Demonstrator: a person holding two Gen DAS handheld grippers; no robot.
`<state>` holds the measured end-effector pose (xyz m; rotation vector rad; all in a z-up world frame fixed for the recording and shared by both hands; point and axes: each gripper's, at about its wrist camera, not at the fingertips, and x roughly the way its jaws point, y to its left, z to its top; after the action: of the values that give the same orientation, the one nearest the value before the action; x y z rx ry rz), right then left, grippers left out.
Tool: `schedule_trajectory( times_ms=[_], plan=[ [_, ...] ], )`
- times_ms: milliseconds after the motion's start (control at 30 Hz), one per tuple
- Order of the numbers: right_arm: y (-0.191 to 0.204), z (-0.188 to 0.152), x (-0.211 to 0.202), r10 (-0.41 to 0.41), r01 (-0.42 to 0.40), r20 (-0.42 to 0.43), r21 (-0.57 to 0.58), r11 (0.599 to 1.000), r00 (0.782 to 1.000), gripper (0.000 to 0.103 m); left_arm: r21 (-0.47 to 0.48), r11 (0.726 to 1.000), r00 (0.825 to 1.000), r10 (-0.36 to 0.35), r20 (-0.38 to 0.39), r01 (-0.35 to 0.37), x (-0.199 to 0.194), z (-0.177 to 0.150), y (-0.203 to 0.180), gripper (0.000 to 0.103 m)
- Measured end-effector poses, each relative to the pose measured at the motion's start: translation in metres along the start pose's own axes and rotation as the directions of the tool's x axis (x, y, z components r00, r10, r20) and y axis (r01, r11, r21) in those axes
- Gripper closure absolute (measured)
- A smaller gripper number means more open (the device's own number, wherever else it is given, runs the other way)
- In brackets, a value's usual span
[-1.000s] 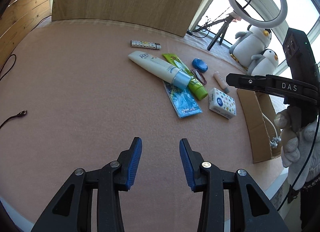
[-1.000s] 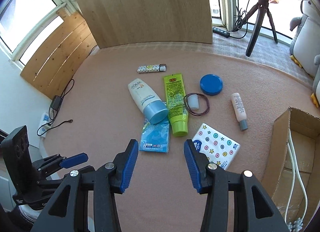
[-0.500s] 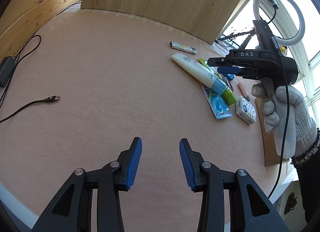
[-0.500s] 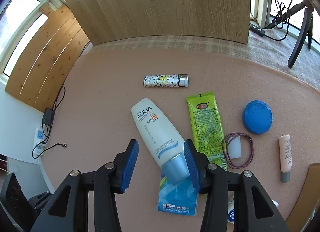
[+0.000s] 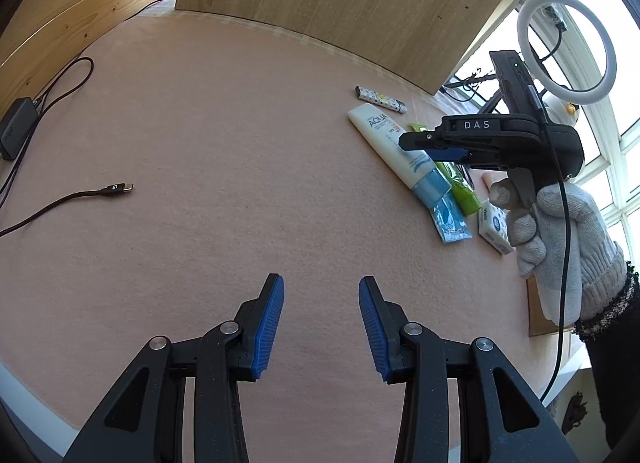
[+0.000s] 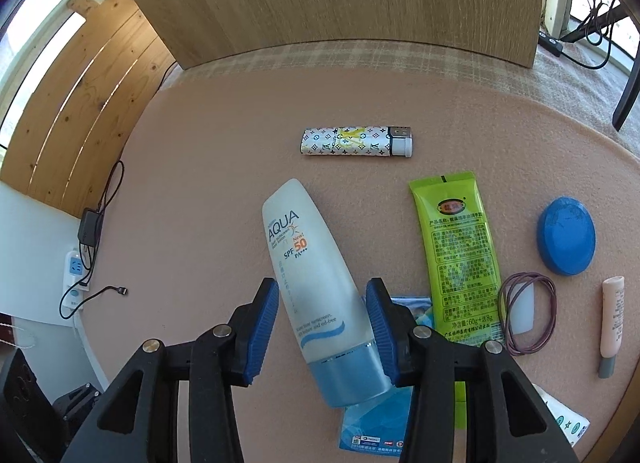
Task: Organize objects
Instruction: 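Grasp the AQUA tube by its blue cap end with the right gripper, then lift the AQUA tube upright with the right gripper and carry it toward the box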
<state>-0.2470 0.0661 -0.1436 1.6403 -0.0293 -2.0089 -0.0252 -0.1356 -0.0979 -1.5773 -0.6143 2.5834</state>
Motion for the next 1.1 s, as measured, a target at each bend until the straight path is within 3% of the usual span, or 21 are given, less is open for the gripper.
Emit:
schedule_trajectory(
  times_ms=[133, 367, 833, 1100],
  plan=[
    [0.01, -0.001, 0.007, 0.017, -0.018, -0.024, -0.008, 1.0, 1.0, 0.072, -0.003, 1.0, 1.0, 0.004, 0.005, -0.004, -0.003, -0.002, 0.0, 0.061],
    [0.028, -0.02, 0.005, 0.077, -0.077, -0.055, -0.005, 0.997, 0.996, 0.072, -0.013, 1.0, 1.0, 0.009, 0.006, -0.009, -0.003, -0.004, 0.002, 0.061],
    [0.019, -0.125, -0.017, 0.196, -0.192, -0.018, 0.135, 0.972, 0.98, 0.075, 0.02, 0.999, 0.999, -0.033, -0.024, 0.033, 0.006, -0.019, -0.016, 0.061],
    [0.011, -0.158, -0.033, 0.163, -0.162, 0.007, 0.16, 0.974, 0.987, 0.075, 0.067, 0.993, 0.993, -0.089, -0.077, 0.094, 0.015, -0.033, -0.039, 0.061]
  ],
)
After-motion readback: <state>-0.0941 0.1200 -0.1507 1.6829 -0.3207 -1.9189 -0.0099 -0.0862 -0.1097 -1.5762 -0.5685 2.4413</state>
